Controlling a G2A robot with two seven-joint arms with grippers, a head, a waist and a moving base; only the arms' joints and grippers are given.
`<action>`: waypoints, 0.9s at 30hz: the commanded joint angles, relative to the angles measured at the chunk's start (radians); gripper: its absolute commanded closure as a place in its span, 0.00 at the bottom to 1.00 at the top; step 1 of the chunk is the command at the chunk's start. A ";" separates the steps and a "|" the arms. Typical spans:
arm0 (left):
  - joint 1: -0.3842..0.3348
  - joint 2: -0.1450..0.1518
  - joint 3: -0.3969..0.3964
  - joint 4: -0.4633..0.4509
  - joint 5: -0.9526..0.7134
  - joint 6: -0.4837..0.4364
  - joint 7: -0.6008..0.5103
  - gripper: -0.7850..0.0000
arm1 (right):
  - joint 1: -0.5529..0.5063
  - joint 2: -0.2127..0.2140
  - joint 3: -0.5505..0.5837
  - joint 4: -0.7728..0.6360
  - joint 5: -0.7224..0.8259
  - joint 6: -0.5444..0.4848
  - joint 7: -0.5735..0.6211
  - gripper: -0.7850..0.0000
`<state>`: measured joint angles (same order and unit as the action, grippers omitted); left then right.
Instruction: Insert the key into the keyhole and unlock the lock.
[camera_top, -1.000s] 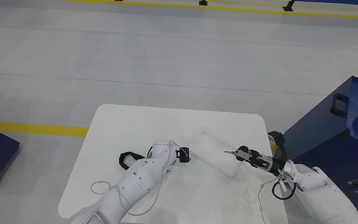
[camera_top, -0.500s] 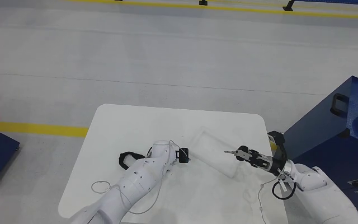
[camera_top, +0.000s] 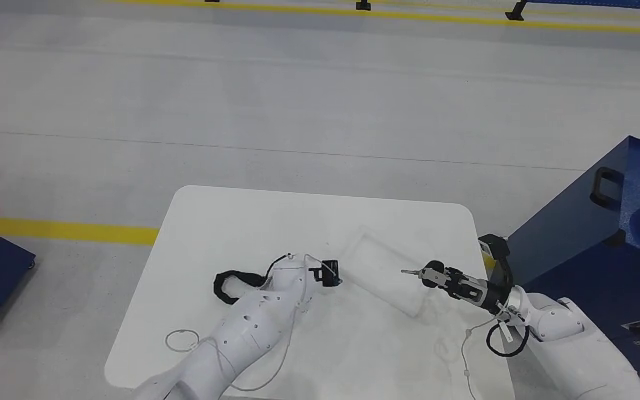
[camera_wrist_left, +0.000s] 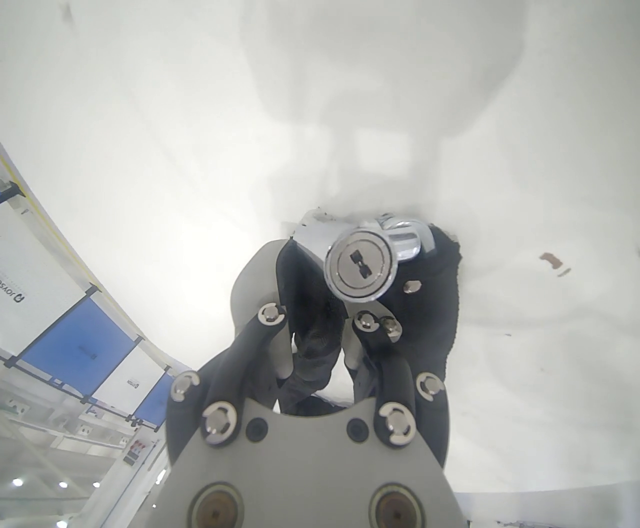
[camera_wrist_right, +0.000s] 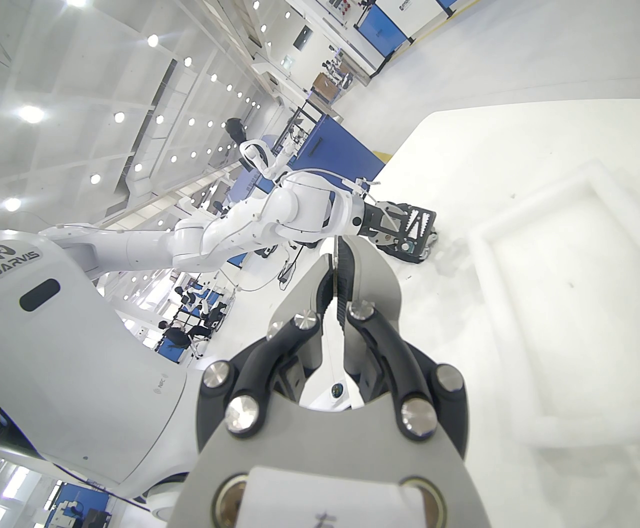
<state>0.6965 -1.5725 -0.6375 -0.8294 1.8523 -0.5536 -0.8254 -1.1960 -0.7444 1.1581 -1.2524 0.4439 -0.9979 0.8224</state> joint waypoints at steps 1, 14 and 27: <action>0.014 0.007 -0.011 -0.015 0.016 0.030 0.023 1.00 | 0.000 0.000 0.000 0.000 0.000 0.000 0.000 1.00; 0.138 0.072 -0.107 -0.202 0.153 0.125 0.107 1.00 | 0.000 0.000 0.000 0.000 0.000 0.000 0.000 1.00; 0.296 0.133 -0.216 -0.488 0.282 0.109 0.129 1.00 | 0.000 0.000 0.000 0.000 0.000 0.000 0.000 1.00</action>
<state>0.9717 -1.4455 -0.8421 -1.2799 2.1189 -0.4387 -0.6951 -1.1960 -0.7444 1.1581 -1.2524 0.4439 -0.9979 0.8224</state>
